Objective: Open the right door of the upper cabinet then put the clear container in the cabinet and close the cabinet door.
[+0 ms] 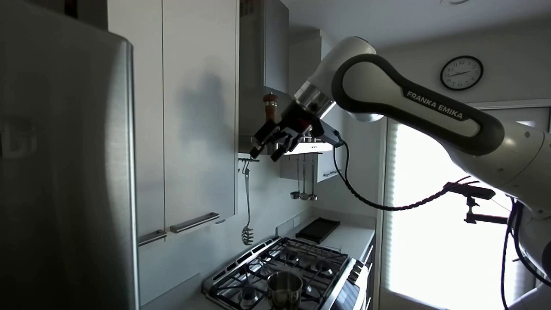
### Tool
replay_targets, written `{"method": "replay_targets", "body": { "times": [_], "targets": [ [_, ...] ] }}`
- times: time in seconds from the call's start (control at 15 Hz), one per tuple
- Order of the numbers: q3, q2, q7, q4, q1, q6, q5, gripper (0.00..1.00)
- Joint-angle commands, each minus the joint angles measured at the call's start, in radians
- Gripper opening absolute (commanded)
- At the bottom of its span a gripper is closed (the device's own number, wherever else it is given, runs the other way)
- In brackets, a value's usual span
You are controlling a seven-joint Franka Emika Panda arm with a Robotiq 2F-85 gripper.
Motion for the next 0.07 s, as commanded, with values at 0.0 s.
{"method": "replay_targets", "body": {
  "times": [0.0],
  "targets": [
    [0.0,0.004,0.001,0.005,0.001,-0.003,-0.001,1.0]
  ]
}}
